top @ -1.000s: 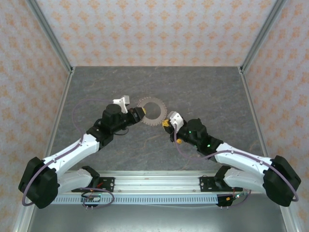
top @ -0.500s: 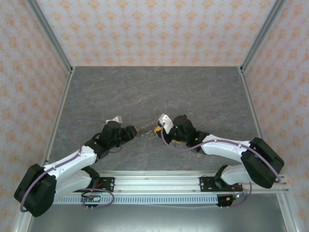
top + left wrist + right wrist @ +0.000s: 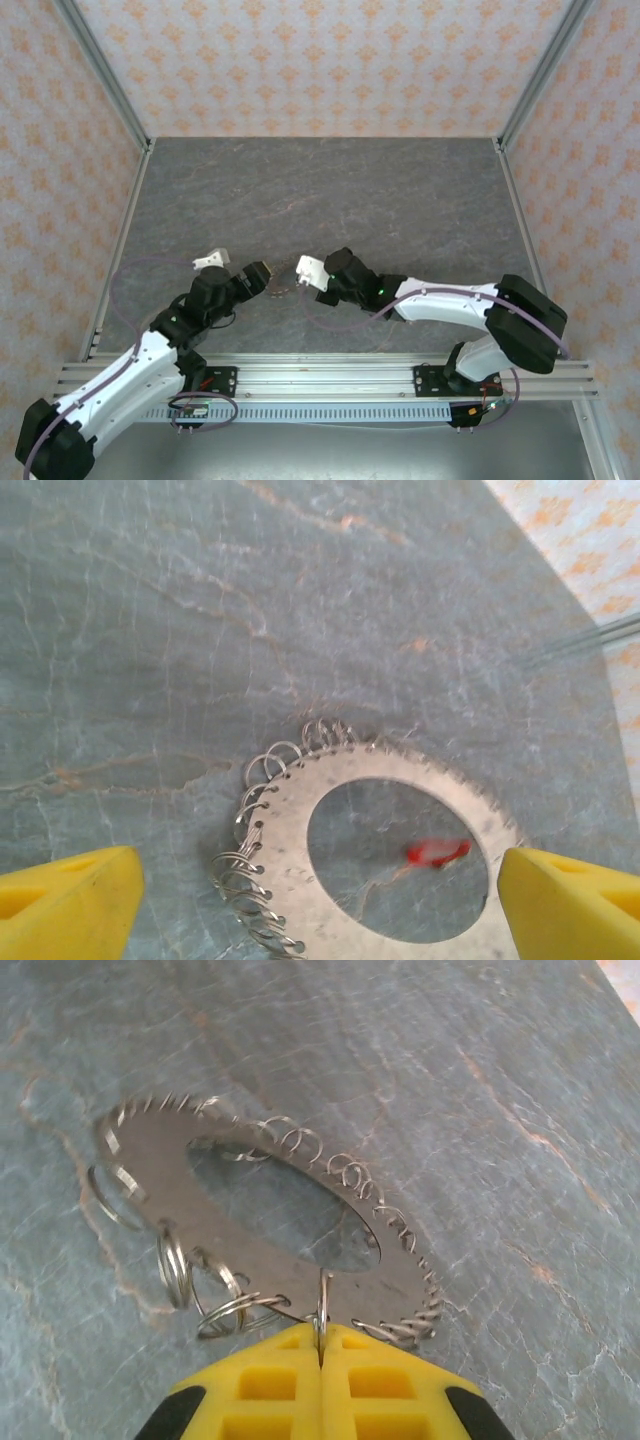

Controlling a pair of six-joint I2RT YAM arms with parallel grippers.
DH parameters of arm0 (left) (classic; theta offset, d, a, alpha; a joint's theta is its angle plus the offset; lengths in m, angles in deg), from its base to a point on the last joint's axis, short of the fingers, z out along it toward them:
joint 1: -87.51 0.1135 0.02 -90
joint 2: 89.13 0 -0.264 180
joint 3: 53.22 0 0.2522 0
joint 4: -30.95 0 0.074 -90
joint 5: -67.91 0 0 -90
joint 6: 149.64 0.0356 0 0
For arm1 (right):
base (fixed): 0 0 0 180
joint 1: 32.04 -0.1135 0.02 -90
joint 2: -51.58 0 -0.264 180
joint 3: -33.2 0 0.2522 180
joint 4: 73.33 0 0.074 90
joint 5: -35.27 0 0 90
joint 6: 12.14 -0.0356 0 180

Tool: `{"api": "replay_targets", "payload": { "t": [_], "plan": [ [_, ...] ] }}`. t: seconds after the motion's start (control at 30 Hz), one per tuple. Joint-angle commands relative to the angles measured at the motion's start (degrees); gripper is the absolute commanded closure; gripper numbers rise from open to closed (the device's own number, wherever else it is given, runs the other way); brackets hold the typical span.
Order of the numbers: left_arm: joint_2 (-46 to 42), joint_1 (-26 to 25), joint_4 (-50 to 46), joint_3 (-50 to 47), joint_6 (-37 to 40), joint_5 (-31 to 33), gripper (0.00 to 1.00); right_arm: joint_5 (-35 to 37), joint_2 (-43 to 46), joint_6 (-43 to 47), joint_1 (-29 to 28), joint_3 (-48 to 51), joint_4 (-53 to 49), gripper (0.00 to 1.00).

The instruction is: Put the keys on the keyring

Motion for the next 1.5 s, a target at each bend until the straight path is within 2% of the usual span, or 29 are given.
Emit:
{"api": "replay_targets", "payload": {
  "t": [0.0, 0.1, 0.13, 0.3, 0.4, 0.53, 0.67, 0.83, 0.97, 1.13, 1.37, 1.47],
  "plan": [
    [-2.55, -0.35, -1.75, 2.16, 6.70, 4.51, 0.08, -5.48, 2.76, 3.31, 1.14, 0.21, 0.27, 1.00],
    [-4.11, -0.32, -0.22, 3.68, 11.67, 4.59, 0.10, -23.63, 5.45, -4.79, 7.58, 0.12, 0.90, 1.00],
    [-4.52, -0.32, 0.85, 3.96, 13.17, 4.30, 0.11, -27.63, 5.67, -7.91, 9.28, 0.17, 1.92, 1.00],
    [-5.17, -0.32, 7.30, 4.72, 21.98, -0.11, 0.26, -40.27, 5.05, -11.07, 15.19, -0.19, 2.49, 1.00],
    [-5.28, -0.32, 9.09, 5.62, 28.53, -2.91, 0.32, -42.71, 5.09, -9.10, 17.39, -1.05, 0.88, 1.00],
    [-5.10, -0.32, 9.36, 6.60, 36.60, -6.51, 0.38, -45.58, 4.63, -4.50, 19.54, -4.68, -6.04, 1.00],
    [-2.64, -0.32, 8.42, 8.36, 44.87, -13.72, 0.42, -47.66, 3.76, 3.10, 21.08, -8.43, -15.32, 1.00],
    [5.21, -0.30, 6.11, 12.70, 49.13, -19.52, 0.53, -48.48, 2.10, 7.72, 21.77, -12.62, -23.10, 1.00],
    [11.76, -0.27, 7.67, 16.11, 53.18, -25.22, 0.70, -49.36, 0.80, 10.95, 22.10, -16.22, -28.17, 1.00],
    [17.13, -0.21, 12.69, 18.34, 56.56, -27.24, 0.73, -52.64, -0.73, 16.56, 24.13, -21.60, -35.32, 1.00],
    [21.57, -0.06, 15.66, 19.74, 60.29, -35.43, 0.74, -53.39, -1.71, 18.42, 24.15, -22.33, -34.09, 1.00],
    [22.34, -0.06, 12.67, 20.24, 68.34, -41.32, 0.79, -53.00, -1.49, 17.93, 24.15, -20.38, -30.21, 1.00]
  ]
}}
